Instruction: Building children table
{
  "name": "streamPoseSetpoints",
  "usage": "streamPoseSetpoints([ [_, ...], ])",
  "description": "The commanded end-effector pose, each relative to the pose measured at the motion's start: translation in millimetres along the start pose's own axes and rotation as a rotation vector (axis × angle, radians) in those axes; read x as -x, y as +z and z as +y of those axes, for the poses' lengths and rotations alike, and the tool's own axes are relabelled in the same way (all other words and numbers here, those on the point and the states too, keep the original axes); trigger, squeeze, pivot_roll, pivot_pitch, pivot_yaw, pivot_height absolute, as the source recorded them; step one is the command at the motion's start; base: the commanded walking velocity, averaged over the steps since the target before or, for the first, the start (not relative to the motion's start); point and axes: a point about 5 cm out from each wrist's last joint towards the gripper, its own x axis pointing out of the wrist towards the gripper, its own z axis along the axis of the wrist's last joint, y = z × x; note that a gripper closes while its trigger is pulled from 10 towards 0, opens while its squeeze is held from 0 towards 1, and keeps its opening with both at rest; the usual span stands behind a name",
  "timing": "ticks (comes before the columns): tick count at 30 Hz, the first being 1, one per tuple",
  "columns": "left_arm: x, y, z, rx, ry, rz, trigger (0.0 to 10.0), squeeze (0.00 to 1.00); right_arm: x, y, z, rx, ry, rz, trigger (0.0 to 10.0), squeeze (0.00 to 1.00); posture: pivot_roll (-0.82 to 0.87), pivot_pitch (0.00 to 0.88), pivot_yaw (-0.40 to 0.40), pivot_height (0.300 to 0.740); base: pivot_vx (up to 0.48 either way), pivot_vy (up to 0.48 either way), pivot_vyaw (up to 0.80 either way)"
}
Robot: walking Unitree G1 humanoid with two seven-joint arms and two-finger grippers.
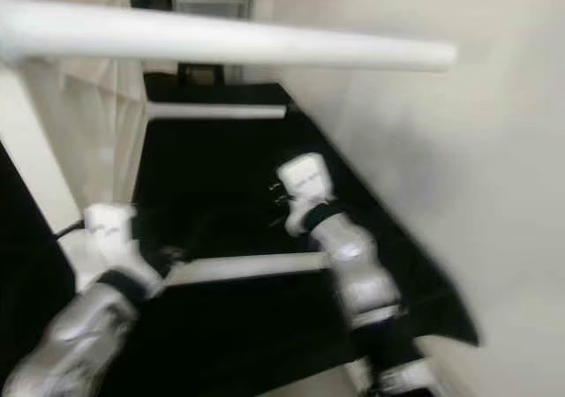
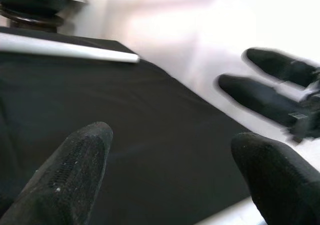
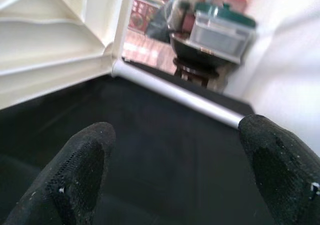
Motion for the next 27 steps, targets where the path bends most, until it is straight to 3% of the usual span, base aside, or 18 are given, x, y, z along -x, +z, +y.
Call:
streamPoseSetpoints([
  [1, 2.1, -6, 7.7, -0.021, 0.065, 0.044, 10.0, 0.00, -4.2, 11, 7.9, 0.061, 0.070, -0.046, 10.0, 0.00, -0.06, 0.034, -0.100, 0.740, 0.000, 0.000, 0.00],
  [4, 3.3, -9, 10.4, -0.027, 0.103, 0.065, 10.0, 0.00, -2.8, 15, 4.4, 0.129, 0.105, -0.061, 10.0, 0.00, -0.06, 0.035, -0.097, 0.740, 0.000, 0.000, 0.00],
  [6, 5.6, -17, 13.1, -0.009, 0.169, 0.123, 10.0, 0.00, 2.0, 26, -3.0, 0.310, 0.192, -0.098, 10.0, 0.00, -0.06, 0.038, -0.098, 0.740, 0.000, 0.000, 0.00],
  [7, 5.6, -17, 13.1, -0.009, 0.169, 0.123, 10.0, 0.00, 2.0, 26, -3.0, 0.310, 0.192, -0.098, 10.0, 0.00, -0.06, 0.038, -0.098, 0.740, 0.000, 0.000, 0.00],
  [8, 6.5, -19, 12.8, 0.000, 0.189, 0.137, 10.0, 0.00, 4.5, 31, -7.1, 0.391, 0.225, -0.107, 10.0, 0.00, -0.06, 0.038, -0.098, 0.740, 0.000, 0.000, 0.00],
  [9, 6.5, -19, 12.8, 0.000, 0.189, 0.137, 10.0, 0.00, 4.5, 31, -7.1, 0.391, 0.225, -0.107, 10.0, 0.00, -0.06, 0.038, -0.098, 0.740, 0.000, 0.000, 0.00],
  [10, 6.9, -21, 10.8, 0.023, 0.202, 0.144, 10.0, 0.00, 7.6, 36, -13.5, 0.459, 0.234, -0.113, 10.0, 0.00, -0.06, 0.038, -0.098, 0.740, 0.000, 0.000, 0.00],
  [12, 7.2, -23, 7.3, 0.049, 0.210, 0.146, 10.0, 0.00, 14.0, 44, -23.0, 0.545, 0.219, -0.130, 10.0, 0.00, -0.07, 0.043, -0.099, 0.740, 0.000, 0.000, 0.00],
  [16, 7.5, -25, 6.2, 0.053, 0.215, 0.156, 10.0, 0.00, 18.7, 50, -27.6, 0.575, 0.187, -0.152, 10.0, 0.00, -0.07, 0.046, -0.095, 0.740, 0.000, 0.000, 0.00],
  [18, 7.4, -29, 8.0, 0.001, 0.199, 0.175, 10.0, 0.00, 36.3, 69, -32.5, 0.690, 0.082, -0.243, 10.0, 0.00, -0.11, 0.058, -0.073, 0.740, 0.000, 0.000, 0.00],
  [20, 7.4, -29, 8.0, 0.001, 0.199, 0.175, 10.0, 0.00, 36.3, 69, -32.5, 0.690, 0.082, -0.243, 10.0, 0.00, -0.11, 0.058, -0.073, 0.740, 0.000, 0.000, 0.00],
  [23, 4.7, -29, 12.2, -0.061, 0.183, 0.185, 10.0, 0.00, 55.8, 100, -24.2, 0.820, 0.013, -0.384, 10.0, 0.00, -0.13, 0.066, -0.041, 0.740, 0.000, 0.000, 0.00],
  [25, 4.7, -29, 12.2, -0.061, 0.183, 0.185, 10.0, 0.00, 55.8, 100, -24.2, 0.820, 0.013, -0.384, 10.0, 0.00, -0.13, 0.066, -0.041, 0.740, 0.000, 0.000, 0.00],
  [27, 3.6, -28, 17.7, -0.045, 0.207, 0.188, 10.0, 0.00, 60.6, 123, -17.8, 0.916, 0.001, -0.466, 10.0, 0.00, -0.17, 0.079, -0.019, 0.740, 0.000, 0.000, 0.00],
])
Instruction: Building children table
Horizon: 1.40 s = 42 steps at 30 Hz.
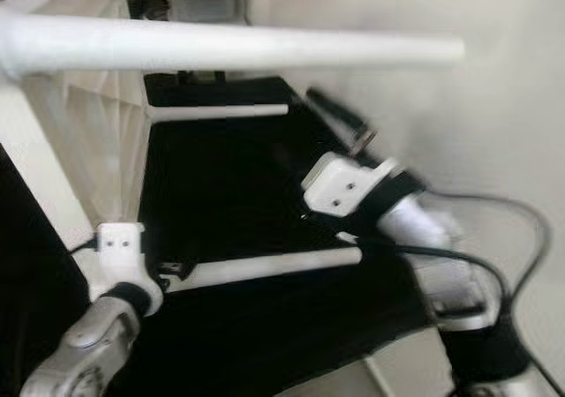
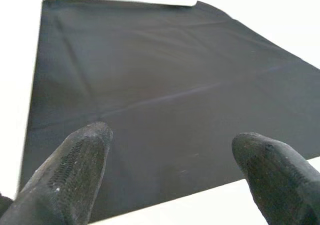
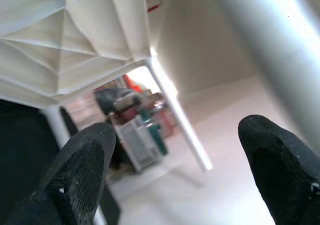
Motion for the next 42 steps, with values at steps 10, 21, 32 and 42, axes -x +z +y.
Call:
streamPoseSetpoints([
  [10, -8.2, -1, 9.8, 0.056, 0.048, 0.015, 10.0, 0.00, -5.2, 28, -39.0, 0.240, -0.090, -0.115, 10.0, 0.00, -0.18, 0.077, -0.003, 0.740, 0.000, 0.000, 0.00],
  [21, -7.7, -1, 7.8, 0.074, 0.058, 0.007, 10.0, 0.00, -7.8, 14, -43.7, 0.271, -0.045, -0.068, 10.0, 0.00, -0.17, 0.065, -0.033, 0.740, 0.000, 0.000, 0.00],
  [32, -8.1, 0, 6.2, 0.086, 0.058, 0.003, 10.0, 0.00, 17.8, -4, 34.8, -0.001, 0.265, 0.026, 10.0, 0.00, -0.17, 0.073, -0.033, 0.740, 0.000, 0.000, 0.00],
  [42, -12.7, -1, 9.8, 0.076, 0.035, 0.026, 10.0, 0.00, -7.7, 43, -26.7, 0.126, 0.007, -0.214, 10.0, 0.00, -0.21, 0.076, 0.030, 0.740, 0.000, 0.000, 0.00],
])
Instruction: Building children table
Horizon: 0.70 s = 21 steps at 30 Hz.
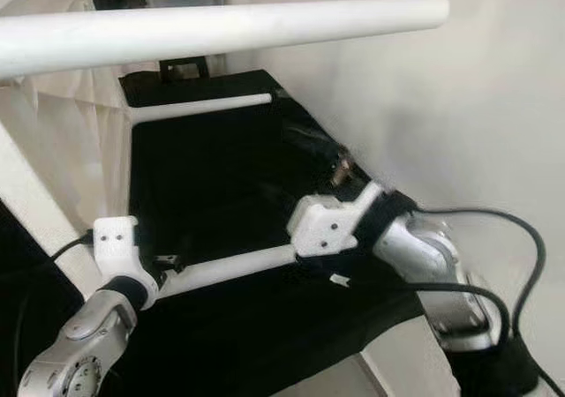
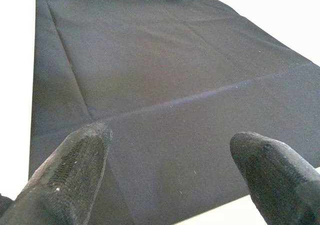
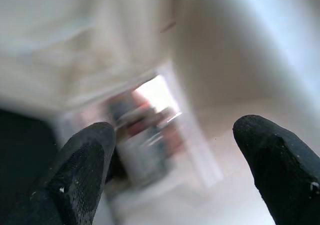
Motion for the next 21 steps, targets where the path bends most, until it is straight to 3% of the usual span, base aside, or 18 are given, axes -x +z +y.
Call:
streamPoseSetpoints([
  [1, -1.2, -5, 3.3, 0.008, -0.001, 0.036, 10.0, 0.00, -1.8, 12, -12.5, 0.025, -0.055, -0.053, 10.0, 0.00, -0.21, 0.076, 0.030, 0.740, 0.000, 0.000, 0.00],
  [7, -2.6, -5, 1.6, 0.002, -0.014, 0.042, 10.0, 0.00, -5.6, 15, -18.7, 0.055, -0.074, -0.078, 10.0, 0.00, -0.20, 0.076, 0.037, 0.740, 0.000, 0.000, 0.00],
  [13, -2.6, -4, -0.3, 0.003, -0.012, 0.036, 10.0, 0.00, -16.4, -1, -20.9, 0.101, -0.061, -0.036, 10.0, 0.00, -0.19, 0.074, 0.028, 0.740, 0.000, 0.000, 0.00],
  [21, 2.5, -2, -0.5, 0.046, 0.024, 0.026, 10.0, 0.00, -30.0, -31, -49.9, 0.251, -0.075, 0.073, 10.0, 0.00, -0.16, 0.076, -0.013, 0.740, 0.000, 0.000, 0.00],
])
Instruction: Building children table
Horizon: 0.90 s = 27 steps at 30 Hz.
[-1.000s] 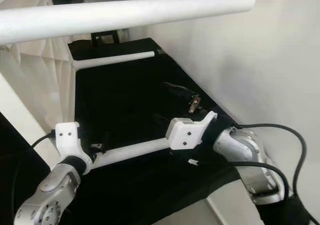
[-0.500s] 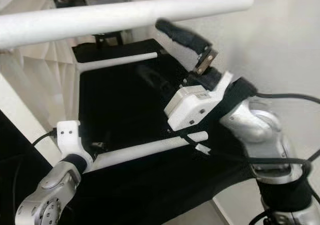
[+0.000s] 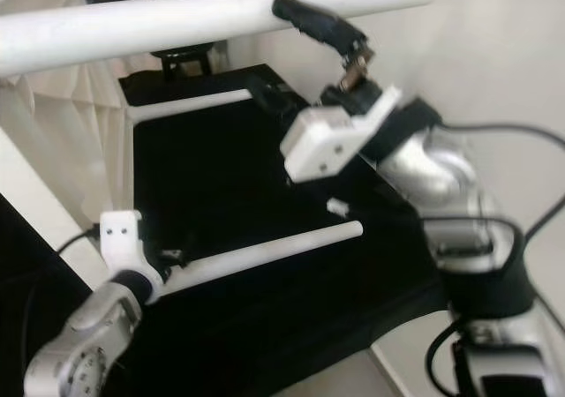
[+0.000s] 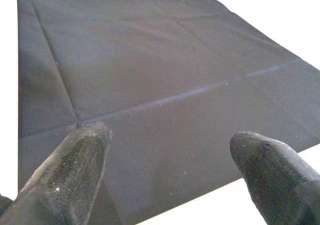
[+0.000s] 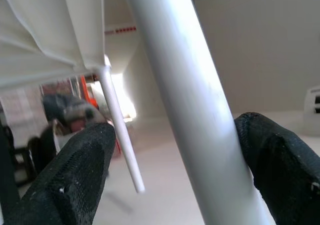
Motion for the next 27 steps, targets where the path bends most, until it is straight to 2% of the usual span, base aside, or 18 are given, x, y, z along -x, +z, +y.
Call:
streamPoseSetpoints([
  [1, 3.5, 0, 3.6, 0.023, 0.034, 0.004, 10.0, 0.00, 0.1, -8, -0.4, 0.031, 0.020, 0.028, 10.0, 0.00, -0.16, 0.076, -0.013, 0.740, 0.000, 0.000, 0.00],
  [5, 7.3, -1, 4.4, 0.081, 0.072, 0.000, 10.0, 0.00, -1.9, -22, -4.0, 0.090, 0.065, 0.082, 10.0, 0.00, -0.16, 0.075, -0.028, 0.740, 0.000, 0.000, 0.00],
  [12, 9.8, 4, 15.2, 0.187, 0.186, -0.060, 10.0, 0.00, -2.9, -33, -0.7, 0.103, 0.097, 0.131, 10.0, 0.00, -0.15, 0.074, -0.049, 0.740, 0.000, 0.000, 0.00],
  [13, 11.6, 3, 19.7, 0.226, 0.229, -0.066, 10.0, 0.00, -3.0, -36, -0.5, 0.102, 0.098, 0.145, 0.0, 0.00, -0.15, 0.074, -0.055, 0.740, 0.000, 0.000, 0.00],
  [17, 13.7, 2, 23.8, 0.255, 0.269, -0.071, 10.0, 0.00, -3.5, -39, -0.4, 0.102, 0.100, 0.152, 0.0, 0.00, -0.15, 0.073, -0.056, 0.740, 0.000, 0.000, 0.00],
  [19, 16.8, 0, 29.3, 0.224, 0.326, -0.065, 10.0, 0.00, -4.3, -44, -0.2, 0.104, 0.102, 0.161, 0.0, 0.00, -0.15, 0.070, -0.064, 0.740, 0.000, 0.000, 0.00],
  [21, 16.8, 0, 29.3, 0.224, 0.326, -0.065, 10.0, 0.00, -4.3, -44, -0.2, 0.104, 0.102, 0.161, 0.0, 0.00, -0.15, 0.070, -0.064, 0.740, 0.000, 0.000, 0.00],
  [22, 18.1, 1, 31.9, 0.125, 0.346, -0.059, 6.9, 0.00, -4.7, -45, 1.0, 0.102, 0.105, 0.162, 0.0, 0.00, -0.15, 0.069, -0.065, 0.740, 0.000, 0.000, 0.00],
  [23, 20.8, 1, 35.2, 0.053, 0.373, -0.047, 0.0, 0.00, -4.6, -46, 2.9, 0.098, 0.109, 0.166, 0.0, 0.00, -0.14, 0.068, -0.067, 0.740, 0.000, 0.000, 0.00],
  [25, 26.9, 2, 39.3, -0.050, 0.417, -0.038, 0.0, 0.00, -4.2, -50, 5.7, 0.090, 0.114, 0.179, 0.0, 0.00, -0.14, 0.068, -0.065, 0.740, 0.000, 0.000, 0.00],
  [27, 26.9, 2, 39.3, -0.050, 0.417, -0.038, 0.0, 0.00, -4.2, -50, 5.7, 0.090, 0.114, 0.179, 0.0, 0.00, -0.14, 0.068, -0.065, 0.740, 0.000, 0.000, 0.00],
])
